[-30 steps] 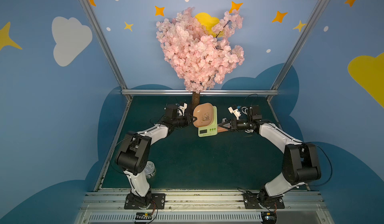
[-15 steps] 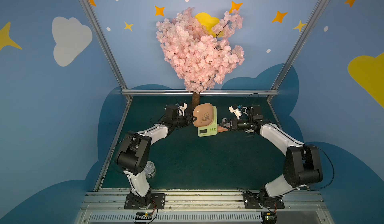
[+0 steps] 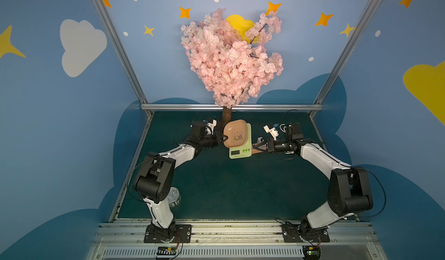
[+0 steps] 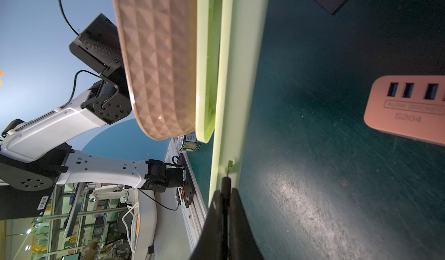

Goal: Charge the electronic scale
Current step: Insert the charging cable into the electronic scale.

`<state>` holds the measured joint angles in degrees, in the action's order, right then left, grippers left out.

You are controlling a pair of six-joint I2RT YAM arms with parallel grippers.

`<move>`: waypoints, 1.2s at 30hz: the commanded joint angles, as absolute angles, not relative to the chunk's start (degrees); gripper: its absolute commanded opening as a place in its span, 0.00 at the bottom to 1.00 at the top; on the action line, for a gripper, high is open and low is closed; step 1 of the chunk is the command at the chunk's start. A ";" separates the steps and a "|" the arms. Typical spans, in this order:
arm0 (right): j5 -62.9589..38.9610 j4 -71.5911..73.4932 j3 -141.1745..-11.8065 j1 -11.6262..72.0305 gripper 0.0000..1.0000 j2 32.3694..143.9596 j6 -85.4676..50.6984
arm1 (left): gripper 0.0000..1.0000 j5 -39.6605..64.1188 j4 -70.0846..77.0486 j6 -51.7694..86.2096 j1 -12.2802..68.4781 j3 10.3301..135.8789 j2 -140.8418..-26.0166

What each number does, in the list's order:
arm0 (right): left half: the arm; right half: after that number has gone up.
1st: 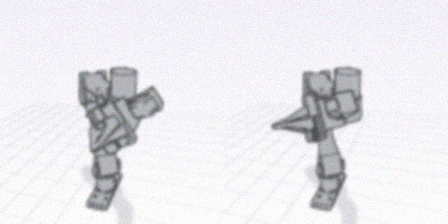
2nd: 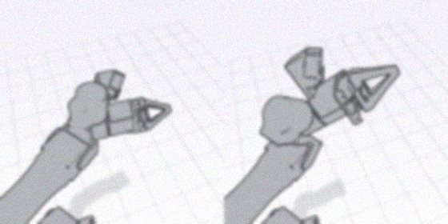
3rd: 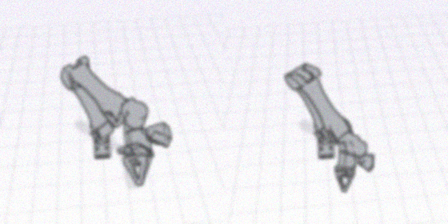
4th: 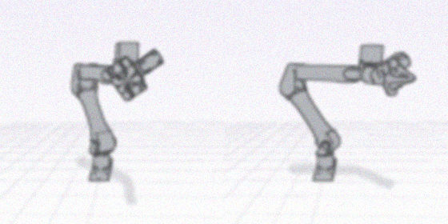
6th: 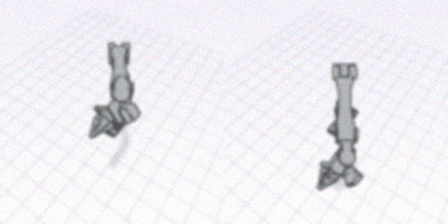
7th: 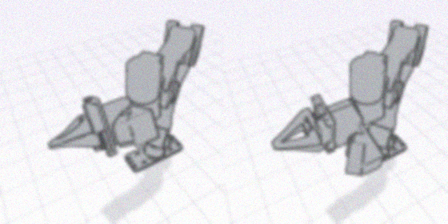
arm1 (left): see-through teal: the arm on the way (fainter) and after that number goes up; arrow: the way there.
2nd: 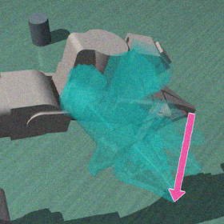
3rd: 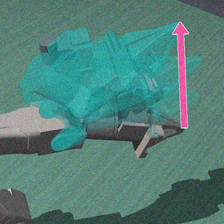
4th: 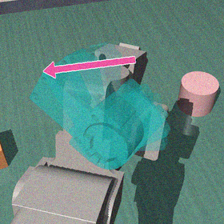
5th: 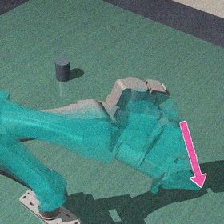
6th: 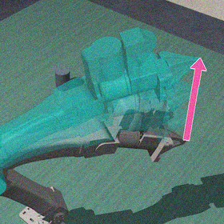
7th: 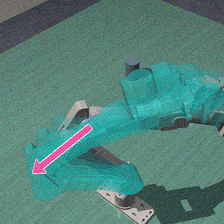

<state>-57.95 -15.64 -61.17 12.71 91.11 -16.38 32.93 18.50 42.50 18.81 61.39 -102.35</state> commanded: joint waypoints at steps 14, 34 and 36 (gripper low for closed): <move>-59.18 -15.35 -62.33 13.18 0.00 92.45 -17.99 | 0.04 36.43 23.33 42.02 19.13 63.59 -101.86; -59.59 -12.93 -61.47 12.50 0.00 92.36 -20.56 | 0.04 37.18 23.98 41.23 19.42 63.45 -101.51; -59.61 -12.88 -61.52 12.57 0.00 92.46 -20.63 | 0.04 37.34 24.27 41.22 19.49 63.43 -101.47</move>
